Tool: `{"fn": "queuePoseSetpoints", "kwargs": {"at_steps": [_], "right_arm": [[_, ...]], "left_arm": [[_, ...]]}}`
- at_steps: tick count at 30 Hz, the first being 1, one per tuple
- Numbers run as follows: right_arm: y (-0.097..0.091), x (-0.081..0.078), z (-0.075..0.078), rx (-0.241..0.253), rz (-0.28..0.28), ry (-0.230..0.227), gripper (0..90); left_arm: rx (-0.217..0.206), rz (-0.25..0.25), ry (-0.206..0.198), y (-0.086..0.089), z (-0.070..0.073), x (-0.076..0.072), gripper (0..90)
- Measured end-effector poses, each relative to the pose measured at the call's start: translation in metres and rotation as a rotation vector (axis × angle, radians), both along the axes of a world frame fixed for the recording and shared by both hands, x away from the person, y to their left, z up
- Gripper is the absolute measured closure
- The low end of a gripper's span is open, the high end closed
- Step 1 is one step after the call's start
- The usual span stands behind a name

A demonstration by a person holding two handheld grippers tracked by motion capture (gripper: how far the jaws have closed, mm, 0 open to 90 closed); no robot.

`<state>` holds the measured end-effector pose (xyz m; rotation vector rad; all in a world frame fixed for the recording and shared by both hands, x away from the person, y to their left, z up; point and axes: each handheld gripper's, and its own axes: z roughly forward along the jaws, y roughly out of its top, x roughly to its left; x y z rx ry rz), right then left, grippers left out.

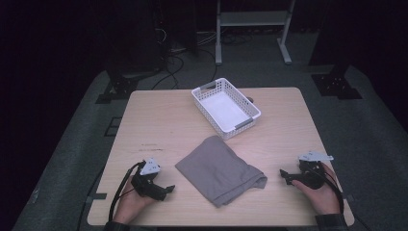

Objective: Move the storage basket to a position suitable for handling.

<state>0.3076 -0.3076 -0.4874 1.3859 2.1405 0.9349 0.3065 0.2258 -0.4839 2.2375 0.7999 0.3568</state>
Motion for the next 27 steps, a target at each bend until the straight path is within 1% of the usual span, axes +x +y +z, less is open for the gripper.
{"fn": "queuePoseSetpoints", "kwargs": {"at_steps": [1,2,3,7,9,10,12,13,14,16,18,21,23,24,26,27], "right_arm": [[0.000,0.000,0.000,0.000,-0.001,-0.001,8.9],[0.000,0.000,0.000,0.000,-0.001,-0.002,11.4],[0.000,-0.001,0.001,0.005,0.002,-0.013,16.4],[0.002,-0.002,0.002,0.008,0.021,-0.024,25.0],[0.004,0.001,0.005,-0.009,0.023,-0.009,28.1],[0.005,0.002,0.006,-0.014,0.022,-0.011,29.1],[0.007,0.004,0.009,-0.007,0.026,-0.010,30.4],[0.008,0.006,0.011,-0.012,0.031,-0.008,30.8],[0.009,0.009,0.014,-0.016,0.032,-0.010,31.2],[0.011,0.013,0.019,-0.009,0.041,-0.020,32.5],[0.013,0.019,0.024,-0.011,0.048,-0.020,32.8],[0.015,0.027,0.030,-0.002,0.059,-0.027,33.8],[0.016,0.029,0.031,-0.002,0.062,-0.026,34.2],[0.018,0.033,0.035,0.007,0.070,-0.026,34.7],[0.019,0.037,0.037,0.006,0.072,-0.030,34.8],[0.020,0.039,0.039,0.016,0.075,-0.030,35.2]], "left_arm": [[0.000,0.000,0.000,0.000,0.000,0.000,0.0],[0.000,0.000,0.000,0.000,0.000,0.000,0.0],[0.000,0.000,0.000,0.000,0.000,0.000,0.0],[0.000,0.001,-0.001,0.000,0.000,0.000,0.0],[0.000,0.002,0.000,0.000,0.000,0.000,0.0],[0.000,0.002,0.000,0.000,0.000,0.000,0.0],[0.000,0.002,0.000,0.000,0.000,0.000,0.0],[0.000,0.002,0.000,0.000,0.000,0.000,0.0],[0.000,0.002,0.000,0.000,0.000,0.000,0.0],[0.000,0.002,0.000,0.000,0.000,0.000,0.0],[-0.001,0.005,0.001,0.000,0.000,0.000,0.0],[0.000,0.006,0.001,0.000,0.000,-0.001,0.0],[0.000,0.006,0.001,0.000,0.000,-0.001,0.0],[0.000,0.006,0.001,0.000,0.000,-0.001,0.0],[0.000,0.006,0.001,0.000,0.000,-0.001,0.0],[0.000,0.006,0.001,0.000,0.000,-0.001,0.0]]}}
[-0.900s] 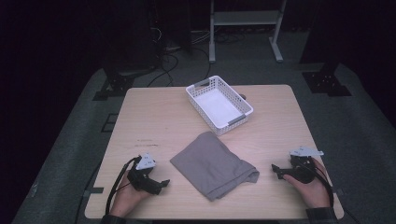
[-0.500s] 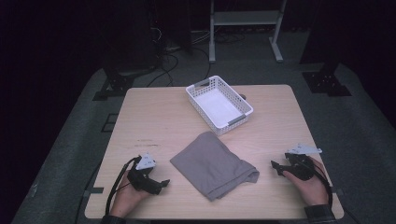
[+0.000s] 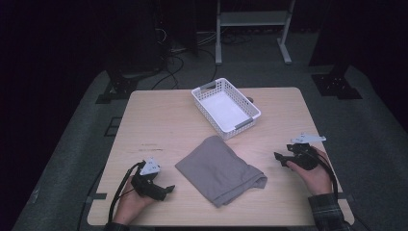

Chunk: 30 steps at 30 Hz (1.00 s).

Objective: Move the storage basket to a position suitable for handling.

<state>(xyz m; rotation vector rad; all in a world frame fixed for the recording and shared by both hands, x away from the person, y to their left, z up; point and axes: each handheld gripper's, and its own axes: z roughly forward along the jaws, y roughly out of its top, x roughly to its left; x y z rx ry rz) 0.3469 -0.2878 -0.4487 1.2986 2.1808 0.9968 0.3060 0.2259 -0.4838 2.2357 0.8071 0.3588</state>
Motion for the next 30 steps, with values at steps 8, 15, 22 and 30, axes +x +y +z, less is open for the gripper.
{"fn": "queuePoseSetpoints", "kwargs": {"at_steps": [8,15,22,30], "right_arm": [[0.006,0.016,0.007,0.028,0.011,-0.004,36.3],[0.011,0.032,0.017,0.039,0.021,-0.001,36.3],[0.016,0.048,0.025,0.036,0.026,-0.004,37.6],[0.024,0.069,0.043,0.040,0.041,-0.021,40.0]], "left_arm": [[-0.001,0.000,0.001,0.000,0.000,0.000,0.0],[0.000,0.000,0.000,0.000,0.000,0.000,0.0],[0.001,0.000,-0.001,0.000,0.000,0.000,0.0],[0.001,-0.001,0.003,0.000,0.000,-0.001,0.0]]}}
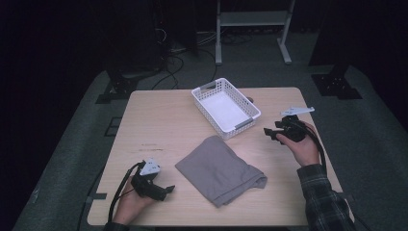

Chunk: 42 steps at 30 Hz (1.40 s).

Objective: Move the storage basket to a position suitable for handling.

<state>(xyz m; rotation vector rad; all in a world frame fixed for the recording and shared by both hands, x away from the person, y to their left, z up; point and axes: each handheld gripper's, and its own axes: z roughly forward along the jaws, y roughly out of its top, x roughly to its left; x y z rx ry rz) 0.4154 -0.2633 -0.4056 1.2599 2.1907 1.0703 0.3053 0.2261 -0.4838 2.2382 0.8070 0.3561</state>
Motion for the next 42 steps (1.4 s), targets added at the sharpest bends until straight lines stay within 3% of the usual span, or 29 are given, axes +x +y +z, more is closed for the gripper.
{"fn": "queuePoseSetpoints", "kwargs": {"at_steps": [11,14,22,32,42], "right_arm": [[0.012,0.031,0.016,0.007,0.013,0.001,43.3],[0.017,0.040,0.017,0.006,0.021,0.019,43.8],[0.026,0.063,0.018,0.004,0.020,0.034,46.7],[0.034,0.093,0.013,-0.033,0.003,0.057,52.1],[0.041,0.112,0.005,-0.052,-0.010,0.081,59.9]], "left_arm": [[-0.001,0.000,-0.002,0.000,0.000,0.000,0.0],[-0.002,0.000,-0.002,0.000,0.000,0.000,0.0],[-0.002,0.000,-0.002,0.000,0.000,0.000,0.0],[-0.002,-0.006,-0.003,0.000,0.000,0.000,0.0],[0.000,-0.009,-0.002,0.000,0.000,0.000,0.0]]}}
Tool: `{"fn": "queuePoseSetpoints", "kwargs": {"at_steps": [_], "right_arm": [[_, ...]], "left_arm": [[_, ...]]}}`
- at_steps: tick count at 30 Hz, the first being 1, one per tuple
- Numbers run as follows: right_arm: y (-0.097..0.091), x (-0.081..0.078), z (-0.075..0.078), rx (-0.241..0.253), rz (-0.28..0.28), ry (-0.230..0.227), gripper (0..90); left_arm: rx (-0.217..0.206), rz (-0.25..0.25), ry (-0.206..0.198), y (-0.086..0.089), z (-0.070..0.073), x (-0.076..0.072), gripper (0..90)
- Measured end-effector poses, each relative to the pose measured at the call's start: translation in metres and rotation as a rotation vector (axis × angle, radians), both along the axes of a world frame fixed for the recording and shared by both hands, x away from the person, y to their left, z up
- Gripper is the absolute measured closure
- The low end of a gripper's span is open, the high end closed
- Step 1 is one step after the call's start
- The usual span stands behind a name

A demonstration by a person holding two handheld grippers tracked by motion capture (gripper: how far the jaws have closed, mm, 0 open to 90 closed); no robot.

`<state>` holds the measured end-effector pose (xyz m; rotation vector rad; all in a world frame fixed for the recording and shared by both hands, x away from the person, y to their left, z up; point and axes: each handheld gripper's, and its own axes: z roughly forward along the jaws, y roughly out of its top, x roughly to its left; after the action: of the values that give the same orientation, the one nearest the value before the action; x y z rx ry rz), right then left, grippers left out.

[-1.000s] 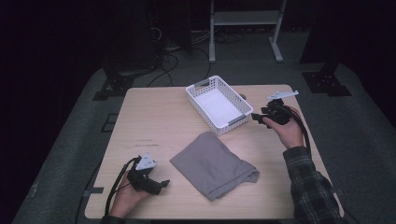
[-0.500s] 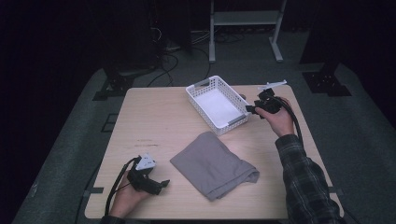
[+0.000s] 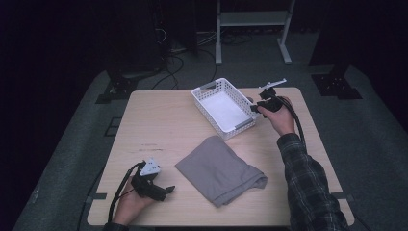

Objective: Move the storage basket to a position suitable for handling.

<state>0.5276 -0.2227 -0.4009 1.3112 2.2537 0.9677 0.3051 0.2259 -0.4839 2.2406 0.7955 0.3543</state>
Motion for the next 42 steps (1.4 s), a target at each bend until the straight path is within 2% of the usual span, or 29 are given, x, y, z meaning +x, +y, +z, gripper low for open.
{"fn": "queuePoseSetpoints", "kwargs": {"at_steps": [6,13,17,31,38,42], "right_arm": [[-0.001,0.006,-0.007,0.010,-0.022,0.023,65.2],[-0.004,0.008,-0.014,0.014,-0.025,0.058,76.6],[-0.006,0.009,-0.014,0.020,-0.022,0.061,83.2],[-0.015,0.005,-0.012,0.001,-0.040,0.071,84.0],[-0.032,-0.006,-0.013,0.030,-0.047,0.077,84.0],[-0.042,-0.016,-0.013,0.023,-0.052,0.075,84.1]], "left_arm": [[0.000,0.000,0.000,0.000,0.000,0.000,0.0],[-0.001,0.001,0.000,0.000,0.000,0.000,0.0],[0.000,0.000,0.000,0.000,0.000,0.000,0.0],[0.000,0.000,0.000,0.000,0.000,0.000,0.0],[-0.001,0.000,0.000,0.000,0.000,0.000,0.0],[0.000,0.000,0.000,0.000,0.000,0.000,0.0]]}}
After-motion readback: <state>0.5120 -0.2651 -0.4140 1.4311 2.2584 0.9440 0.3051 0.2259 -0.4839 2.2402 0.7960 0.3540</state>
